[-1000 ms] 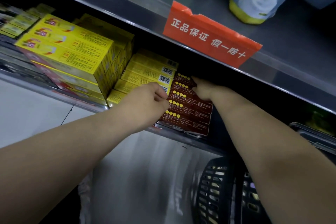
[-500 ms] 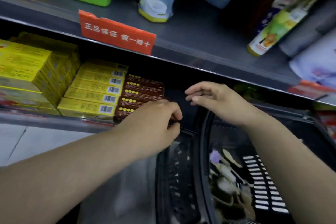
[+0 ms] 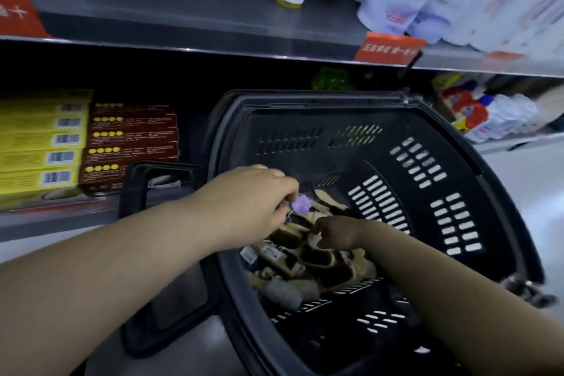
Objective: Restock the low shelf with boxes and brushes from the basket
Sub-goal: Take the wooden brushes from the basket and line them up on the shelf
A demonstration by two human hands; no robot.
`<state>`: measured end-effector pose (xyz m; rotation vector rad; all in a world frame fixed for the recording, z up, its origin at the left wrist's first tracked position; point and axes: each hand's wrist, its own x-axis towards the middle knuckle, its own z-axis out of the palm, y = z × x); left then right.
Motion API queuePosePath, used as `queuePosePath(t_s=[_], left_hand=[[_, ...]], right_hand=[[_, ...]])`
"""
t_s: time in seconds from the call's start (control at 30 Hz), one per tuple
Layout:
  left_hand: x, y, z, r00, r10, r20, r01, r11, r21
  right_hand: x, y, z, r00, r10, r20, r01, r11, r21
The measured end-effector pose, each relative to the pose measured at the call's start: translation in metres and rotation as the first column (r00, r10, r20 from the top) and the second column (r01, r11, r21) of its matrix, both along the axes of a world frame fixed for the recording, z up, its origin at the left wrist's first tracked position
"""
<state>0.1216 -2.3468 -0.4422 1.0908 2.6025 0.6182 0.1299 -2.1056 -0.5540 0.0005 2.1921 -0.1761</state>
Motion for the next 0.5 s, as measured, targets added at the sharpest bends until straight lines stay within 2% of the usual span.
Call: queuePosePath(t_s=[0.17, 0.27, 0.33, 0.4, 0.5], left_hand=[[-0.012, 0.016, -0.008, 0.998, 0.016, 0.053, -0.014, 0.999, -0.036], [-0.017, 0.019, -0.011, 0.998, 0.030, 0.048, -0.028, 0.998, -0.054], [-0.019, 0.021, -0.012, 0.997, 0.040, 0.061, -0.036, 0.997, -0.062], [-0.021, 0.022, -0.014, 0.997, 0.050, 0.061, -0.045, 0.996, -0.077], [-0.021, 0.023, -0.016, 0.996, 0.060, 0.060, -0.054, 0.994, -0.094]], right_hand=[[-0.001, 0.000, -0.054, 0.972, 0.219, 0.088, -0.227, 0.969, 0.093], [-0.001, -0.012, -0.078, 0.918, 0.375, 0.129, -0.396, 0.881, 0.259], [-0.002, -0.018, -0.083, 0.893, 0.424, 0.150, -0.450, 0.831, 0.328], [-0.012, -0.015, -0.072, 0.904, 0.412, 0.115, -0.426, 0.848, 0.316], [-0.036, 0.004, -0.033, 0.948, 0.314, 0.042, -0.317, 0.939, 0.136]])
